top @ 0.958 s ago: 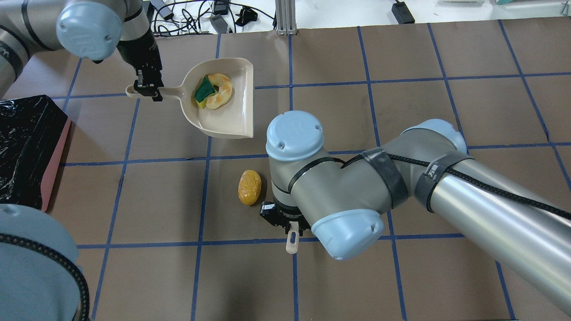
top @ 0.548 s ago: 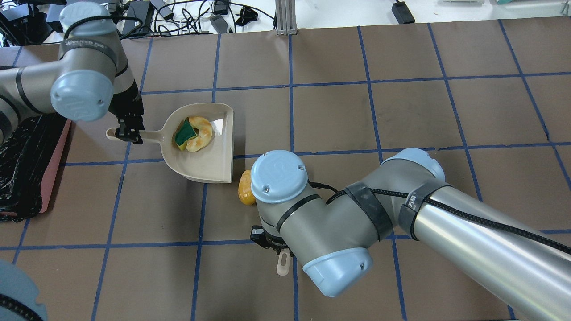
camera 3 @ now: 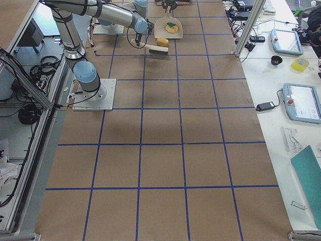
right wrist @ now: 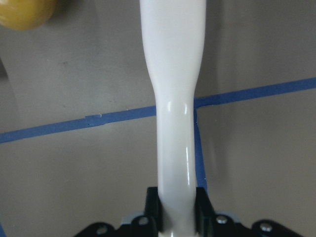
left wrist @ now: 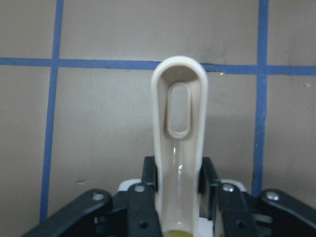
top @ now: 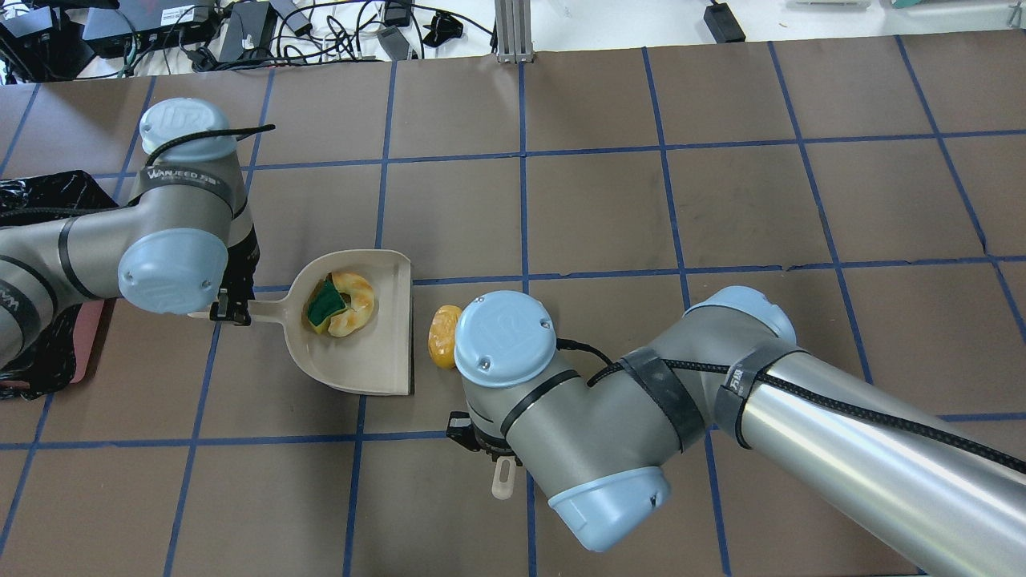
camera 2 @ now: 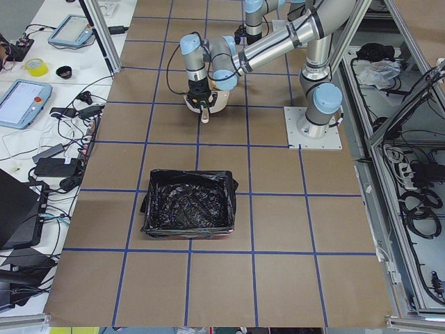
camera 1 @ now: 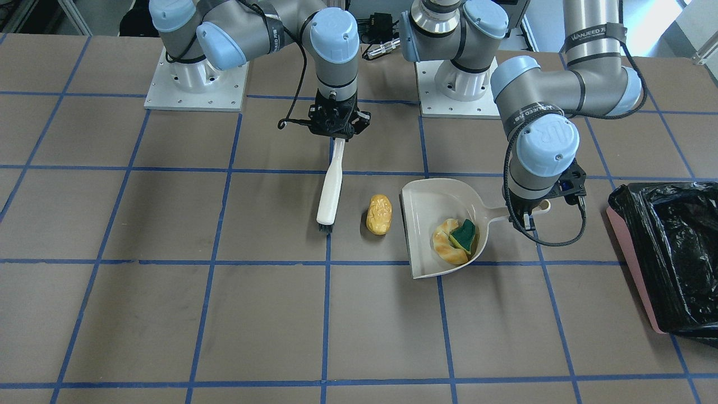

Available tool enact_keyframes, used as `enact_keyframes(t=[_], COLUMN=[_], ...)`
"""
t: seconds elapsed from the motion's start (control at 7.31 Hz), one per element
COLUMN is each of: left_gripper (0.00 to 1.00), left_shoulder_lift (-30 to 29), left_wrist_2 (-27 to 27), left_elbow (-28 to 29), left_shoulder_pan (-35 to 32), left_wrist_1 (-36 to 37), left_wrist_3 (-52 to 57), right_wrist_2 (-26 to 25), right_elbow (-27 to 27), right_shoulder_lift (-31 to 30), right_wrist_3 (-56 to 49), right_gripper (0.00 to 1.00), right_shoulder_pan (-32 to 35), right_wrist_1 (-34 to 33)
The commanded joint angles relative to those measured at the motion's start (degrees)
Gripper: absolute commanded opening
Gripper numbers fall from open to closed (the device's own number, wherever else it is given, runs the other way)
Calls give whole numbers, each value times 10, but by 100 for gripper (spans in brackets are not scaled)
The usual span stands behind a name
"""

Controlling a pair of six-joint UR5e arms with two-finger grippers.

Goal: Sweep and dump trash into bin
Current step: 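Sweep the yellow potato toy into the dustpan with the brush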

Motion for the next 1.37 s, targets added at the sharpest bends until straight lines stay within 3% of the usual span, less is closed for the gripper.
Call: enact_keyframes(t=[0.0, 0.27, 0.82, 1.23], left_gripper=[0, 0, 0, 0], left_shoulder_lift=[30, 18, 3, -5], left_wrist_2=[12, 13, 1, -59], left_elbow=[-45, -32, -6, -1], left_shoulder_pan=[-22, -70, -108, -118], left_wrist_1=[18, 19, 6, 16], left_wrist_3=[-42, -87, -126, -130], right_wrist_2=[0, 1, 2, 9], right_elbow=[-1, -11, -82, -132], right_shoulder_lift=[6, 12, 86, 121], right_wrist_3=[7, 7, 35, 71], right_gripper=[0, 0, 0, 0], right_shoulder_pan=[4, 5, 46, 74], right_wrist_1=[-3, -12, -34, -51])
